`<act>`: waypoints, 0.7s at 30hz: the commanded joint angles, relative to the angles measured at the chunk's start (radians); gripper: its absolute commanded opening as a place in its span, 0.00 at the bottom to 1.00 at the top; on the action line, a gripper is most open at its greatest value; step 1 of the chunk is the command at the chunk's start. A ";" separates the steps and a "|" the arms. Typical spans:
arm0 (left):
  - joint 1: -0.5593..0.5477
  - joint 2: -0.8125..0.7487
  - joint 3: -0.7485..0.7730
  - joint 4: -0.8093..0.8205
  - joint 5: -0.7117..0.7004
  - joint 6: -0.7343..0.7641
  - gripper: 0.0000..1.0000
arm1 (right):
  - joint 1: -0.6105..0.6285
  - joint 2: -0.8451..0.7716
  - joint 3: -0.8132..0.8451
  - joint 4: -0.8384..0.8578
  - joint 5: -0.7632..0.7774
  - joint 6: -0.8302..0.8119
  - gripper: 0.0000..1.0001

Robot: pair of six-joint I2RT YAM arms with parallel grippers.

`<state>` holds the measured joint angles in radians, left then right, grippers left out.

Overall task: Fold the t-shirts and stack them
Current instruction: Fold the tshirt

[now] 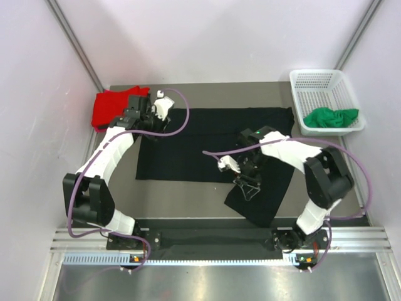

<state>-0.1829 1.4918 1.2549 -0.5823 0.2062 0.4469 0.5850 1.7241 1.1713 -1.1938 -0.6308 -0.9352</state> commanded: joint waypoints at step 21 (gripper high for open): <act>0.060 0.114 0.012 0.045 -0.134 0.079 0.52 | -0.073 -0.623 -0.466 0.045 0.069 -0.394 0.32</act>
<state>-0.1406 1.5856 1.2743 -0.5797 0.1020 0.4976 0.5121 1.1030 0.6720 -1.0718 -0.4721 -1.2144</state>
